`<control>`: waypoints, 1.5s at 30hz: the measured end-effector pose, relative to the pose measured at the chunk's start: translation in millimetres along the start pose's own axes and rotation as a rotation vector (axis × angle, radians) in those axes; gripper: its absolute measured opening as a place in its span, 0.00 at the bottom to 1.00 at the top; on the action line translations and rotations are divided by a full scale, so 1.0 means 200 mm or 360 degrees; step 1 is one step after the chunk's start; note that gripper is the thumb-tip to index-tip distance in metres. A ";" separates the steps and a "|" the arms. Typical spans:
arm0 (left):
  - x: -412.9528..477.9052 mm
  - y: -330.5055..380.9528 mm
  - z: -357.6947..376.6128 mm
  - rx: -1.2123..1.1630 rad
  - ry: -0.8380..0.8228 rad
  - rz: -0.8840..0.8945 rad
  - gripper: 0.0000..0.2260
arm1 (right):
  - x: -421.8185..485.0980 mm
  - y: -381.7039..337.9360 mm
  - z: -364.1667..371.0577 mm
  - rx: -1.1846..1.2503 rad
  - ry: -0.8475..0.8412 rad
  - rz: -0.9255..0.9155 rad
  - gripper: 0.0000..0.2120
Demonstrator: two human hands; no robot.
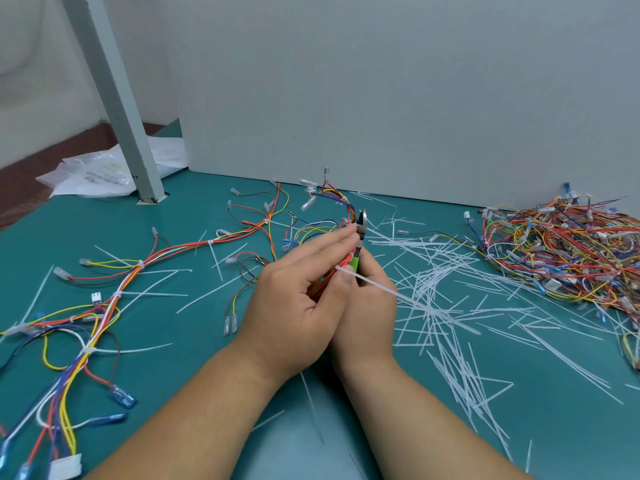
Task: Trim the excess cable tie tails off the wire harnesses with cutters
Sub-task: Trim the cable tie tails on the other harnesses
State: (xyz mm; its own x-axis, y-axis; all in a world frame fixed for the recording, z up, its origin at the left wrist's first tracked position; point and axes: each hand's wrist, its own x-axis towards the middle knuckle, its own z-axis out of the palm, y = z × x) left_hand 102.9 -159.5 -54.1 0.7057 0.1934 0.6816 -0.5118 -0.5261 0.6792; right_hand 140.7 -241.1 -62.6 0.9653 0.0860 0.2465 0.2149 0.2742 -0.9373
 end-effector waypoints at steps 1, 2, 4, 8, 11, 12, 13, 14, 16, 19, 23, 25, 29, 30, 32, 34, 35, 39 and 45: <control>0.00 0.00 0.00 0.0004 -0.0006 -0.0004 0.16 | 0.00 0.00 0.00 0.0001 -0.0002 0.0001 0.09; 0.00 0.00 0.00 0.0005 -0.0011 -0.0009 0.16 | 0.01 0.01 0.00 0.0020 -0.0006 0.0008 0.09; 0.00 -0.01 0.00 -0.0002 -0.0008 -0.0012 0.16 | 0.01 0.01 0.00 0.0056 -0.0017 0.0018 0.09; 0.00 0.00 0.00 -0.0011 -0.0004 -0.0014 0.16 | 0.00 0.02 0.00 0.0009 -0.0017 -0.0034 0.11; 0.00 0.00 0.00 -0.0018 -0.0009 -0.0014 0.16 | -0.01 0.02 0.00 0.0013 -0.0013 -0.0033 0.09; 0.00 0.00 0.00 -0.0018 -0.0010 -0.0013 0.16 | -0.01 0.01 0.00 0.0021 -0.0018 -0.0041 0.08; 0.00 0.00 0.00 -0.0022 -0.0011 -0.0012 0.16 | -0.01 0.01 0.00 0.0033 -0.0021 -0.0050 0.06; 0.00 0.01 0.00 -0.0030 -0.0015 -0.0014 0.16 | -0.01 0.00 0.00 0.0045 -0.0017 -0.0055 0.05; 0.00 0.01 0.00 -0.0049 -0.0030 -0.0029 0.17 | -0.01 0.00 0.00 0.0063 -0.0004 -0.0046 0.04; 0.00 0.01 0.00 -0.0063 -0.0046 -0.0051 0.17 | -0.01 0.01 0.00 0.0058 0.0017 -0.0018 0.08; 0.00 0.01 0.00 -0.0066 -0.0042 -0.0062 0.17 | -0.01 0.01 0.00 0.0062 0.0018 -0.0009 0.07; 0.00 0.01 0.00 -0.0058 -0.0048 -0.0057 0.17 | -0.01 0.02 0.00 0.0059 0.0030 -0.0015 0.07; 0.00 0.01 0.00 -0.0060 -0.0052 -0.0051 0.17 | 0.00 0.02 0.00 0.0065 0.0018 -0.0020 0.07; 0.00 0.01 0.00 -0.0060 -0.0054 -0.0053 0.17 | 0.00 0.01 0.00 0.0075 0.0004 -0.0016 0.07; 0.00 0.01 0.00 -0.0071 -0.0060 -0.0061 0.17 | 0.00 0.01 0.00 0.0095 -0.0005 0.0005 0.09; 0.00 0.01 0.00 -0.0080 -0.0066 -0.0066 0.17 | 0.00 0.01 0.00 0.0105 0.0004 0.0015 0.08; 0.00 0.01 0.00 -0.0078 -0.0066 -0.0068 0.17 | 0.00 0.02 0.00 0.0107 0.0007 0.0016 0.07; 0.00 0.01 0.00 -0.0070 -0.0053 -0.0064 0.17 | 0.00 0.02 0.01 0.0129 0.0002 0.0005 0.06; 0.00 0.01 0.00 -0.0070 -0.0050 -0.0072 0.17 | 0.00 0.02 0.00 0.0150 -0.0038 -0.0003 0.03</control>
State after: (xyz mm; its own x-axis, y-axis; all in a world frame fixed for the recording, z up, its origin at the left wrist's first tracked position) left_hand 101.4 -160.4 -52.3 0.7431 0.1898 0.6417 -0.4997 -0.4803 0.7208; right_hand 141.5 -239.0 -66.7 0.9609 0.1077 0.2551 0.2009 0.3631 -0.9098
